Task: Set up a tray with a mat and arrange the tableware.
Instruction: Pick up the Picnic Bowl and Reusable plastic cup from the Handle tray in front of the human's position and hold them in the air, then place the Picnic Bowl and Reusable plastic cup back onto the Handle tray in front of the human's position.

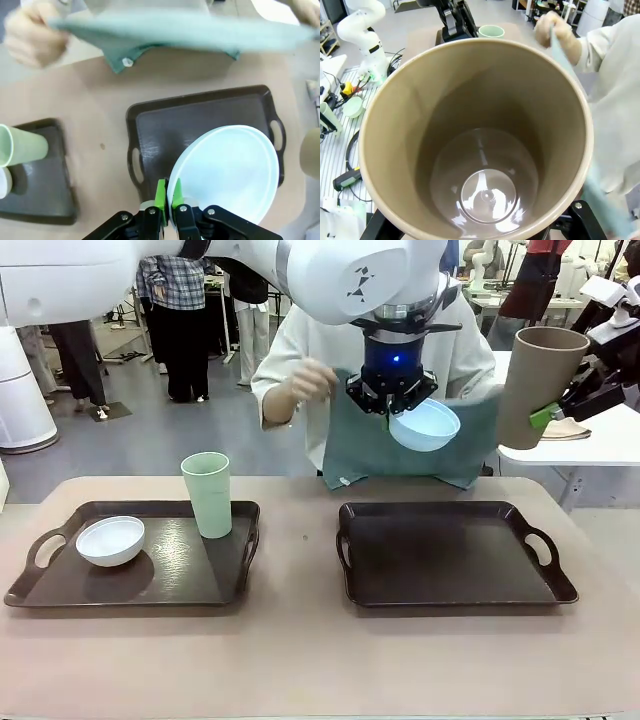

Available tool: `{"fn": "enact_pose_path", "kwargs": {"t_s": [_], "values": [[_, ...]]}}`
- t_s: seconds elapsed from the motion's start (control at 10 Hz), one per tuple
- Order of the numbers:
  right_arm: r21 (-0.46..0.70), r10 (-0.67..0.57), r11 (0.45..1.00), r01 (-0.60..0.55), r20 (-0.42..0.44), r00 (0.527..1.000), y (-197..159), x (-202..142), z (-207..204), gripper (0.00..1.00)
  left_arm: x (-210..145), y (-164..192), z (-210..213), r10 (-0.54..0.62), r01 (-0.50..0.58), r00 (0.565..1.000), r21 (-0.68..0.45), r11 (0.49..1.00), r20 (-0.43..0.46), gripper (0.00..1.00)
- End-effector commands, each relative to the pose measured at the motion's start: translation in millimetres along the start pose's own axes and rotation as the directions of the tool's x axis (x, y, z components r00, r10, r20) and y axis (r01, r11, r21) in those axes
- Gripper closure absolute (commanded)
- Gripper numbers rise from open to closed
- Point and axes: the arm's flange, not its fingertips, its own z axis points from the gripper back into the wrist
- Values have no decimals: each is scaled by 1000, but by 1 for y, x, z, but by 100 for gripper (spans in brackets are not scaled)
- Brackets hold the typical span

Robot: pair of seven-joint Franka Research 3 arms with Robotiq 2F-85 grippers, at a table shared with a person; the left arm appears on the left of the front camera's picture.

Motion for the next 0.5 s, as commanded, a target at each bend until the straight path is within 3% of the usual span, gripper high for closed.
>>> {"fn": "enact_pose_path", "kwargs": {"t_s": [0.0, 0.4], "values": [[-8, 17, 1000, -17, 11, 1000, 1, 4, 0, 77, 2, 0, 2, -7, 7, 1000, -9, 1000, 0, 100], [-8, 17, 1000, -17, 11, 1000, 1, 4, 0, 77, 2, 0, 2, -7, 7, 1000, -9, 1000, 0, 100]]}}
